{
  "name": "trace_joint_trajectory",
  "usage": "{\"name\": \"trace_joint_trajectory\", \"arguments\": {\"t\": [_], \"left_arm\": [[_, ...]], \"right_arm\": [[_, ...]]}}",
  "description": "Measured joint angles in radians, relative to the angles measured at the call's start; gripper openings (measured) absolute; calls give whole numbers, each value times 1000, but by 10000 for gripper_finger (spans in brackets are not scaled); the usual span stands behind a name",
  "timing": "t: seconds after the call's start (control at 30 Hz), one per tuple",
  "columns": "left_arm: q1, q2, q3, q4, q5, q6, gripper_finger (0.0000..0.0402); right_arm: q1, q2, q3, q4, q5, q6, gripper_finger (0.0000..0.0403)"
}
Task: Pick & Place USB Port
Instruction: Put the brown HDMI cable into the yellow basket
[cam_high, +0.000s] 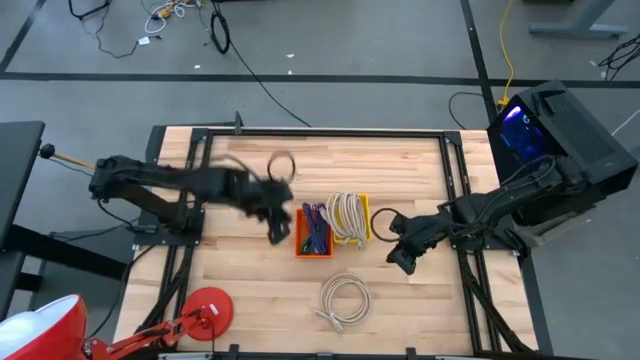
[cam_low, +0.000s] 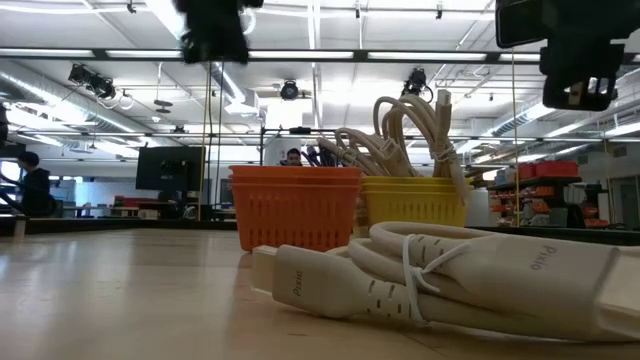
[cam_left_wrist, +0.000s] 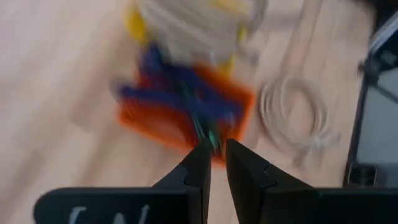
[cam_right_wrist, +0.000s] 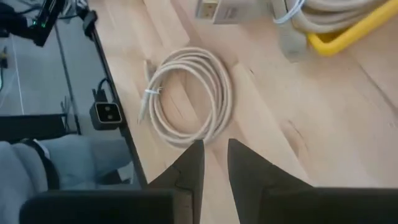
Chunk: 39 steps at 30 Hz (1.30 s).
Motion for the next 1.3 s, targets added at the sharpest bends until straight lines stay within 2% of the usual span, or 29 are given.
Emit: {"name": "trace_joint_trajectory", "arguments": {"t": [0.07, 0.13, 0.23, 0.3, 0.33, 0.4, 0.63, 0.83, 0.93, 1.07, 1.3], "left_arm": [[-41, 2, -84, 33, 0, -99, 53], [-73, 2, -176, 142, 12, -221, 53], [-122, 3, -317, 420, 74, -426, 53], [-161, 22, -388, 678, 93, -562, 53], [-182, 34, -410, 763, 93, -612, 53], [-226, 77, -421, 821, 76, -705, 53], [-340, 298, -265, 810, 53, -867, 53], [-325, 468, -89, 762, 59, -904, 53], [-311, 543, -8, 720, 127, -901, 53], [-307, 595, 57, 710, 167, -893, 53], [-301, 636, 72, 665, 183, -876, 53]], "right_arm": [[-12, -1, 0, 0, 3, -28, 73], [-28, -9, 0, 0, 19, -55, 73], [-62, -27, 0, 31, 25, -115, 73], [-88, -45, 0, 24, 23, -166, 73], [-103, -55, 0, 18, 20, -199, 73], [-136, -78, 1, -13, 14, -263, 73], [-259, -176, 1, -62, 12, -472, 73], [-346, -245, 1, -70, 1, -570, 73], [-374, -271, 1, -62, -35, -588, 73], [-385, -307, 1, -88, -67, -599, 73], [-385, -345, 1, -102, -66, -588, 73]]}}
